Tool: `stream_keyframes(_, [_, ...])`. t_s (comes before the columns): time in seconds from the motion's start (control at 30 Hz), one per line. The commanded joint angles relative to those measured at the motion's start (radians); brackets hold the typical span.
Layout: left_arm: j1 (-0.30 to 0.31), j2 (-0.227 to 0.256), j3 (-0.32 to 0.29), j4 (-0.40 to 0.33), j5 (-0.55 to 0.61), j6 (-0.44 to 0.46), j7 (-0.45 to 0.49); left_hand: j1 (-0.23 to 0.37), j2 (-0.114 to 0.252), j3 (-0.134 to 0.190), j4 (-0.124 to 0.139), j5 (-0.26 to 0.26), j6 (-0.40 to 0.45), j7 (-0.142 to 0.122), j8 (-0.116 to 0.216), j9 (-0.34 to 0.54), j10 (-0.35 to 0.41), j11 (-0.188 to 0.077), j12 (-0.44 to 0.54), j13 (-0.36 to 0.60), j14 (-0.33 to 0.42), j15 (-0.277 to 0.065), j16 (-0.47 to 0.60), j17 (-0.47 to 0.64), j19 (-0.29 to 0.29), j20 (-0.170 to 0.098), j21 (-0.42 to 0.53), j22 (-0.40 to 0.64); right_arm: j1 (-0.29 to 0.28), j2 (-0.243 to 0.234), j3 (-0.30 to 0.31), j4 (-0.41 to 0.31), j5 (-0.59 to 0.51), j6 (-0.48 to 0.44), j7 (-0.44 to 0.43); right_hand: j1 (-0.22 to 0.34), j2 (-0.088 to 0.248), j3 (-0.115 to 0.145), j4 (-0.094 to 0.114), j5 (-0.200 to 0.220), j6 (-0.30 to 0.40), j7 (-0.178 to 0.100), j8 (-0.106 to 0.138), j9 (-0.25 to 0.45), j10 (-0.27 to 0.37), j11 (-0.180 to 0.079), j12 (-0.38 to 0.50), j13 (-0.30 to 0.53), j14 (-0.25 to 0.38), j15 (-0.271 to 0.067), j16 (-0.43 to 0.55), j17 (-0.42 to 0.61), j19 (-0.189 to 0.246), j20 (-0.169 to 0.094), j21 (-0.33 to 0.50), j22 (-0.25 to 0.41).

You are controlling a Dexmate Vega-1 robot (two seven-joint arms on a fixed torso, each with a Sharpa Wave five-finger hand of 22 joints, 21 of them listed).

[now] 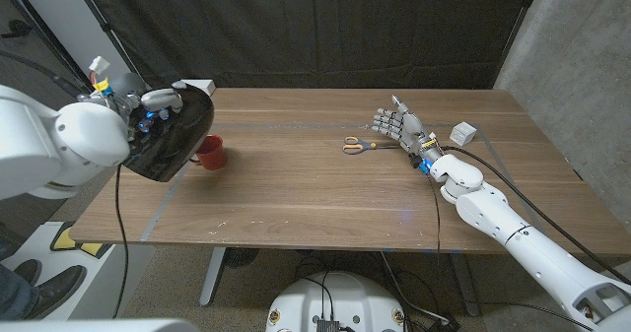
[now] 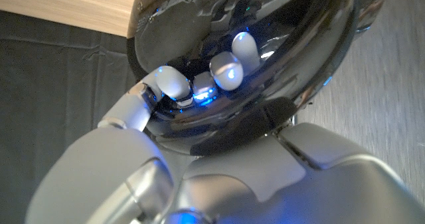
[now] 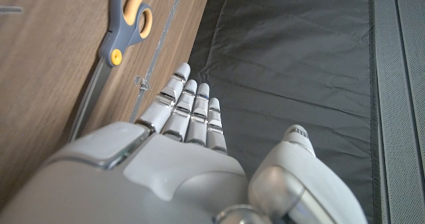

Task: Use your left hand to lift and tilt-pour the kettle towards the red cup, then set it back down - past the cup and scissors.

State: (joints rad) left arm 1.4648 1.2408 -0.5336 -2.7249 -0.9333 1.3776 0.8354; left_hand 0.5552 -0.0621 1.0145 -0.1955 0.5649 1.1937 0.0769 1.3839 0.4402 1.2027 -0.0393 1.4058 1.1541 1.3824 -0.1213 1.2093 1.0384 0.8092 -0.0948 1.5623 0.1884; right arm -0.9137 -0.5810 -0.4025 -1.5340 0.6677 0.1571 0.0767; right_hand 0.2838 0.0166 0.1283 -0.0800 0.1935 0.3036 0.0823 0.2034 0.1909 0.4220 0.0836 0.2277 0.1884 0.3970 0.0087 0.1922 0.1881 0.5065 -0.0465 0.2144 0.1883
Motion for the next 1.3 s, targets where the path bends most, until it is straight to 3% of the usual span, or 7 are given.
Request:
stream_keyframes(0.03, [0.113,-0.145,0.066,-0.083,0.414,-0.155,-0.111,-0.004,0.019,0.056,0.059,0.004,0.008,0.005,0.008,0.008,0.068,-0.072,0.08,0.053,0.02,-0.024,0.003,0.003,-0.002,-0.035,-0.003,0.003,-0.018,-0.007,0.007,-0.024,0.0,0.0,-0.019,0.0,0.007,-0.002,-0.002,0.002,-0.001,0.003,-0.003,0.003,0.01,-0.003,-0.003,0.004,0.001,0.006,0.0,0.003,0.009,-0.022,0.0,0.003])
stream_keyframes(0.1, [0.158,-0.173,0.072,-0.072,0.491,-0.243,-0.137,-0.005,0.019,0.057,0.059,0.004,0.007,0.003,0.009,0.01,0.07,-0.073,0.074,0.043,0.019,-0.025,0.002,0.002,-0.002,-0.038,-0.003,0.003,-0.024,-0.008,0.009,-0.03,0.0,-0.001,-0.026,0.0,0.007,-0.002,-0.002,0.002,-0.001,0.004,-0.003,0.003,0.009,-0.004,-0.004,0.004,0.002,0.007,0.0,0.003,0.009,-0.021,0.0,0.003])
stream_keyframes(0.2, [0.171,-0.215,0.112,-0.048,0.572,-0.342,-0.16,-0.007,0.022,0.05,0.061,-0.003,0.006,-0.005,-0.004,-0.011,0.071,-0.074,0.062,0.027,0.019,-0.026,0.0,0.002,-0.007,-0.043,-0.004,0.003,-0.031,-0.008,0.013,-0.037,0.001,0.004,-0.035,0.001,0.007,-0.003,-0.002,0.002,0.0,0.003,-0.003,0.003,0.009,-0.004,-0.004,0.004,0.0,0.008,0.0,0.003,0.008,-0.021,0.0,0.003])
stream_keyframes(0.6, [0.119,-0.3,0.26,0.098,0.725,-0.68,-0.321,-0.009,0.02,0.043,0.061,-0.012,0.012,-0.007,-0.018,-0.043,0.068,-0.076,0.043,0.014,0.011,-0.029,-0.007,0.007,-0.021,-0.047,-0.006,0.004,-0.057,-0.023,0.025,-0.073,-0.003,0.015,-0.055,0.001,0.008,-0.003,-0.003,0.002,0.001,0.003,-0.003,0.003,0.01,-0.001,-0.004,0.004,-0.001,0.008,-0.001,0.003,0.006,-0.02,-0.001,0.003])
stream_keyframes(0.77, [0.097,-0.343,0.296,0.153,0.737,-0.796,-0.379,-0.01,0.018,0.041,0.061,-0.015,0.01,-0.011,-0.016,-0.041,0.062,-0.077,0.047,0.03,0.007,-0.032,-0.01,0.011,-0.024,-0.047,-0.005,0.004,-0.069,-0.027,0.029,-0.083,0.0,0.015,-0.063,0.001,0.008,-0.004,-0.003,0.002,0.001,0.003,-0.003,0.003,0.01,-0.003,-0.004,0.004,-0.001,0.008,-0.001,0.003,0.005,-0.019,-0.002,0.003])
stream_keyframes(1.0, [0.071,-0.366,0.341,0.218,0.743,-0.93,-0.455,-0.009,0.018,0.04,0.06,-0.021,0.004,-0.014,-0.015,-0.042,0.065,-0.075,0.033,0.018,0.008,-0.029,-0.019,0.012,-0.032,-0.047,-0.005,0.004,-0.065,-0.026,0.025,-0.08,-0.002,0.013,-0.062,0.001,0.008,-0.004,-0.003,0.002,0.001,0.004,-0.003,0.003,0.01,-0.002,-0.004,0.004,-0.001,0.008,-0.001,0.003,0.005,-0.019,-0.002,0.003])
stream_keyframes(1.3, [0.051,-0.433,0.378,0.321,0.634,-1.149,-0.577,-0.008,0.017,0.041,0.059,-0.027,0.008,-0.006,-0.014,-0.047,0.067,-0.071,0.035,0.029,0.005,-0.028,-0.021,0.029,-0.036,-0.045,-0.004,0.004,-0.051,-0.019,0.017,-0.074,-0.004,0.012,-0.055,0.001,0.008,-0.005,-0.004,0.002,0.002,0.003,-0.003,0.003,0.01,-0.004,-0.004,0.004,-0.001,0.007,-0.001,0.003,0.006,-0.019,-0.002,0.003])
